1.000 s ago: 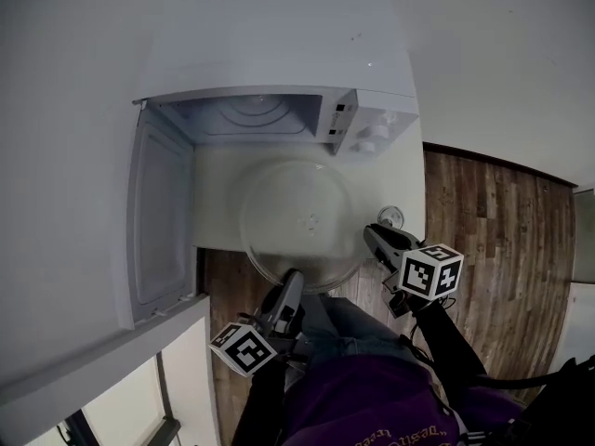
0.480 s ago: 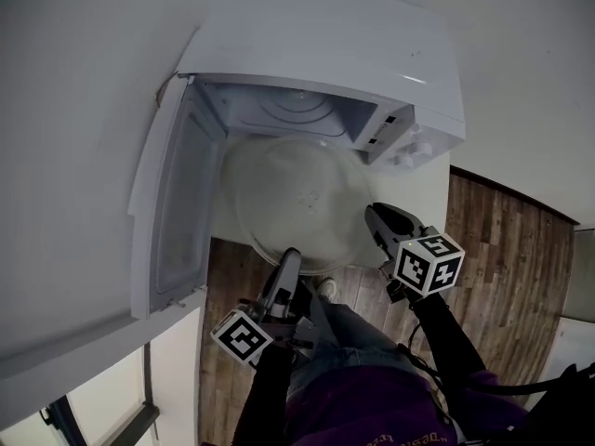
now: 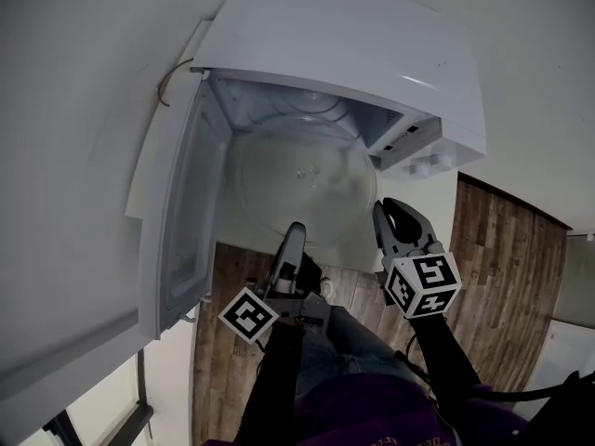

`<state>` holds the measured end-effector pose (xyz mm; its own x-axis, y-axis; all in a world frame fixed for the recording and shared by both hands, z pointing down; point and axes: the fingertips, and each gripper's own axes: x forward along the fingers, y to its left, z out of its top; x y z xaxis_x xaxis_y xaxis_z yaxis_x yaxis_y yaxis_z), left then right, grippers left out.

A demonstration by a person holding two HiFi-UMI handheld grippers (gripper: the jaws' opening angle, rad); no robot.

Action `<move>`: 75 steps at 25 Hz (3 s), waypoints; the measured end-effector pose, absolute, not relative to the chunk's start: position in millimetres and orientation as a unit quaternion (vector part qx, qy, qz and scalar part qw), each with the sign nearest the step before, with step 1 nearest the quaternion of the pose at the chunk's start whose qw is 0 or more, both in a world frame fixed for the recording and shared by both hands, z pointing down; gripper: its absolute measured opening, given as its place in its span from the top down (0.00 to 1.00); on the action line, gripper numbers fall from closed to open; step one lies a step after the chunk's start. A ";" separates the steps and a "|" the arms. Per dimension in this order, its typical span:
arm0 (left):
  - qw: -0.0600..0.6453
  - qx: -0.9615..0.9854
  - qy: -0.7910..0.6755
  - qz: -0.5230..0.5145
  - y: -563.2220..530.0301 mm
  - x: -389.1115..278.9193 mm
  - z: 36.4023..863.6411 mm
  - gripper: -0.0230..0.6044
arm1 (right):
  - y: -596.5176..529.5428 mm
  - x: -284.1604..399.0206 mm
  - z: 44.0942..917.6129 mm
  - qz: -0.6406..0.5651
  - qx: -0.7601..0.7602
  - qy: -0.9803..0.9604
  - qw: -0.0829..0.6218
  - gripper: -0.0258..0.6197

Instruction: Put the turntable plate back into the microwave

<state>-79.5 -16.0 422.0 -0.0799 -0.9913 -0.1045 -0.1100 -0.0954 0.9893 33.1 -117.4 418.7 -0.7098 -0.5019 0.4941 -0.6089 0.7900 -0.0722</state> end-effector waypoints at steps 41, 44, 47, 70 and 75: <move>0.386 0.497 -0.501 -0.594 -193.1 -161.8 445.9 0.81 | -108.8 4.5 445.1 0.125 0.313 -0.911 0.239 0.87; 0.386 0.494 -0.504 -0.595 -196.2 -163.3 448.1 0.82 | -108.5 3.5 446.8 0.128 0.312 -0.911 0.239 0.87; 0.394 0.488 -0.510 -0.589 -198.0 -162.5 454.2 0.83 | -107.7 3.0 449.8 0.128 0.311 -0.910 0.242 0.87; 0.476 0.484 -0.562 -0.472 -198.7 -157.3 473.1 0.80 | -169.5 -63.0 449.9 0.089 0.246 -0.934 0.244 0.88; 0.482 0.506 -0.542 -0.466 -199.5 -155.3 468.8 0.75 | -181.7 -90.6 463.0 0.091 0.226 -0.934 0.262 0.91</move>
<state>-155.3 -199.5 468.8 -0.0222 -0.9984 0.0519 -0.0996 0.0539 0.9936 -90.6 -181.7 463.0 -0.7611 -0.3739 0.5300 -0.4696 0.8813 -0.0526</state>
